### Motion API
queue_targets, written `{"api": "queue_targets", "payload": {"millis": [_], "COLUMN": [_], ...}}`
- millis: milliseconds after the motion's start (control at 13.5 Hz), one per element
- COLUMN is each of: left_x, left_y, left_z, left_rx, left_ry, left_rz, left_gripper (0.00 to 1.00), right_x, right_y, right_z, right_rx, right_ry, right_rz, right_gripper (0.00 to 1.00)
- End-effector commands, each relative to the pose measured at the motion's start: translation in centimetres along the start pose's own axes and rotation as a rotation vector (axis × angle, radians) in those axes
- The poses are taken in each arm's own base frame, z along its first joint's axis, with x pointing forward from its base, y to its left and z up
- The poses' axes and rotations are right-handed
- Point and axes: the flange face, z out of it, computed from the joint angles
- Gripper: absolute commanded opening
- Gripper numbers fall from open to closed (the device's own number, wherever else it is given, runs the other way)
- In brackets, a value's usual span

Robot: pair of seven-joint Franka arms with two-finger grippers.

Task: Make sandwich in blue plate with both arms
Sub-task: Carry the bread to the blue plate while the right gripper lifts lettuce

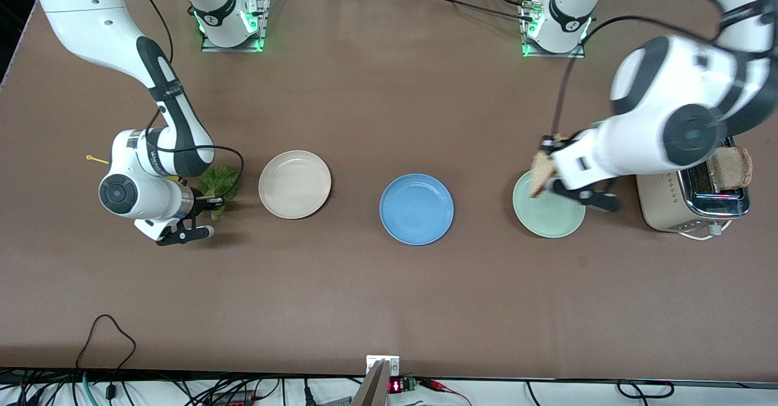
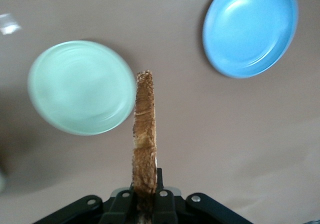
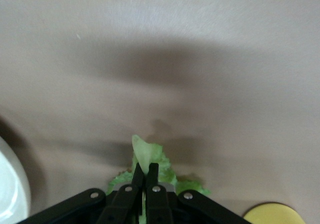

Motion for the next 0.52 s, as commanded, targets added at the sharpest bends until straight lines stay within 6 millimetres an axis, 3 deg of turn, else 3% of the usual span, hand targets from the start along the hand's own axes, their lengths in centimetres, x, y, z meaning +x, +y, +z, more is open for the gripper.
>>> {"api": "queue_targets", "payload": {"millis": [0,222,444], "left_x": [2.4,4.8,7.1], "left_y": [6.9,11.6,14.6], "left_z": [3.8,7.7,11.9], "left_rx": [-0.025,-0.048,-0.157], "left_ry": [0.039,0.115,0.156], "left_rz": [-0.050,-0.079,-0.139], "left_gripper": [0.00,0.00,0.00], "right_x": [-0.6,-1.1,-0.7], "right_y": [-0.8,-1.8,-5.2], "right_z": [-4.6,-8.4,-10.6], "right_rx": [0.003,0.005,0.061], "right_ry": [0.017,0.005,-0.017], "right_rz": [0.076,0.185,0.331], "right_gripper": [0.00,0.00,0.00]}}
